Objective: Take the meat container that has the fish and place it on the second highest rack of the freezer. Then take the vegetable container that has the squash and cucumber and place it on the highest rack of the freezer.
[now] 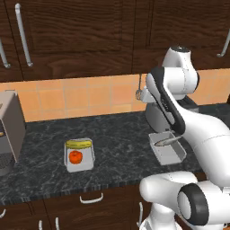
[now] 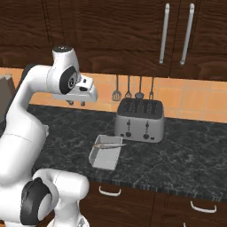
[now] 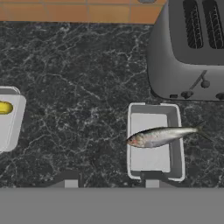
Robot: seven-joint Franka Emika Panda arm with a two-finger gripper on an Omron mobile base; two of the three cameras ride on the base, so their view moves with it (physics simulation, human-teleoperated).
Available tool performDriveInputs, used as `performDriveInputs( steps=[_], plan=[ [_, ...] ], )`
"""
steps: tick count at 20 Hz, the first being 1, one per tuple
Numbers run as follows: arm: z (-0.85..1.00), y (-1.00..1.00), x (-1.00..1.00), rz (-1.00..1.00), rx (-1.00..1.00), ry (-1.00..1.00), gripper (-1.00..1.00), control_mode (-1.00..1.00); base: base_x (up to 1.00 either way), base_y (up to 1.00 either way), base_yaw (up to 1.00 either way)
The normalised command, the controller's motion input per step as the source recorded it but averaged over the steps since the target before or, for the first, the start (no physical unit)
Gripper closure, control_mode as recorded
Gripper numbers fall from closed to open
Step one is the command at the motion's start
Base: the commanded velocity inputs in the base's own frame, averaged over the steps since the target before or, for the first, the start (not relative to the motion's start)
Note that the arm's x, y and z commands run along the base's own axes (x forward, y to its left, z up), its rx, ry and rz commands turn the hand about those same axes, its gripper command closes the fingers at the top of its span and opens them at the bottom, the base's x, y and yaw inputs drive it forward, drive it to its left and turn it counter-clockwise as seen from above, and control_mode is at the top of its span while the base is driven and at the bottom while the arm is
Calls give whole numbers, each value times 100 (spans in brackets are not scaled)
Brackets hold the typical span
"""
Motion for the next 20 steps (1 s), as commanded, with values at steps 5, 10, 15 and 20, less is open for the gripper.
performDriveInputs(
  steps=[5, 10, 15, 20],
  plan=[
    [-6, 0, -53, -2, 0, -7, -100, -100, 0, 0, 0],
    [-31, -6, -66, -24, 1, -1, -100, -100, 0, 0, 0],
    [-32, -43, -38, -56, 20, 3, -100, -100, 0, 0, 0],
    [-39, -31, -41, -58, 26, 10, -100, -100, 0, 0, 0]
  ],
)
